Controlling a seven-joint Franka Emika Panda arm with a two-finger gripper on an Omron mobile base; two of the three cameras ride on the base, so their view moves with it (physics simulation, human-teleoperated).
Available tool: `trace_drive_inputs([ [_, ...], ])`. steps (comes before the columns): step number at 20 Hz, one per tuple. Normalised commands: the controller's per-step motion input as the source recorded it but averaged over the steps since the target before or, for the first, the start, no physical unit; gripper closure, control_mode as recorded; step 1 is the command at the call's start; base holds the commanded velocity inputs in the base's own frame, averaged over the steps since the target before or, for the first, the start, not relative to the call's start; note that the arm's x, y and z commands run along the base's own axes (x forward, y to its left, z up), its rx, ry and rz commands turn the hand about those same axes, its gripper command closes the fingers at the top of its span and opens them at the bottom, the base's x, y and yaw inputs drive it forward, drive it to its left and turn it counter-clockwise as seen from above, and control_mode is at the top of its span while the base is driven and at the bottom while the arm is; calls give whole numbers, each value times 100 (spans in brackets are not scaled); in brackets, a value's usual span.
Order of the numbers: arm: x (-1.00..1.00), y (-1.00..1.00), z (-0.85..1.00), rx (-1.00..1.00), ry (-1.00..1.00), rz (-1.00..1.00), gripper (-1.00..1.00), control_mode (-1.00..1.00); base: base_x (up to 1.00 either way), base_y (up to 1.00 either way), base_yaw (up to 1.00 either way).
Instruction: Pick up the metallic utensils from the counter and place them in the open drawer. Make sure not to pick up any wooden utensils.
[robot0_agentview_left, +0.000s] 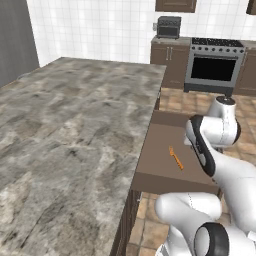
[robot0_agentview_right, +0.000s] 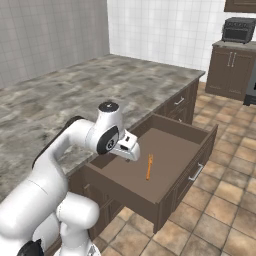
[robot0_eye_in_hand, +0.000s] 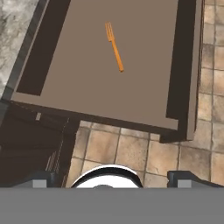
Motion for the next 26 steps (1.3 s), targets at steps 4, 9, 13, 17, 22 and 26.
trace_drive_inputs([
  [4, 0, 0, 0, 0, 0, 0, -100, -100, 0, 0, 0],
  [9, 0, 0, 0, 0, 0, 0, -100, -100, 0, 0, 0],
  [13, -1, 0, 0, 0, 0, 0, -100, 100, -47, 0, 6],
  [17, 0, 0, 0, 0, 0, 0, -100, 100, -100, 14, 39],
  [22, 0, 0, 0, 0, 0, 0, -100, 100, -74, 43, 58],
  [26, 0, 0, 0, 0, 0, 0, -100, 100, -50, 46, 69],
])
